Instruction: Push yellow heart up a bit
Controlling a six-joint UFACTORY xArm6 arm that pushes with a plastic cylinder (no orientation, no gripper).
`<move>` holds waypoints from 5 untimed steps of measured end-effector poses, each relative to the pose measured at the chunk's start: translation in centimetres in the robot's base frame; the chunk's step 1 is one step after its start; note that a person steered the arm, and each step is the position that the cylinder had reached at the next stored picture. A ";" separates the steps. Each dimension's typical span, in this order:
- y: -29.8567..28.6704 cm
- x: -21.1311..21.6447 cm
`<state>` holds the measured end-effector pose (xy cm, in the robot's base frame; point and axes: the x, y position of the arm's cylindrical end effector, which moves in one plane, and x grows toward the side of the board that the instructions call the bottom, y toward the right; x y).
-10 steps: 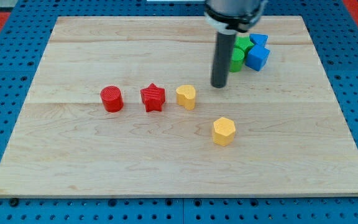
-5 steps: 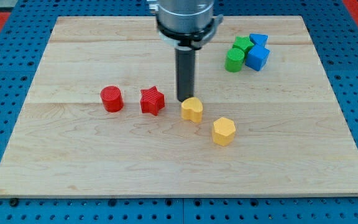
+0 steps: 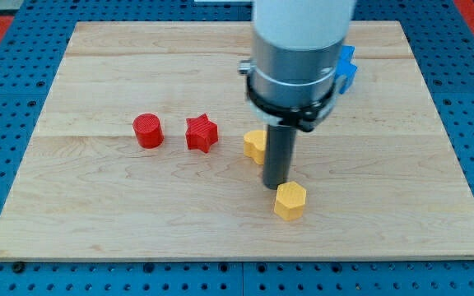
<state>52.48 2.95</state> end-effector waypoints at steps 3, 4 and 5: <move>-0.2 -5.0; -0.1 -5.3; 3.2 -4.9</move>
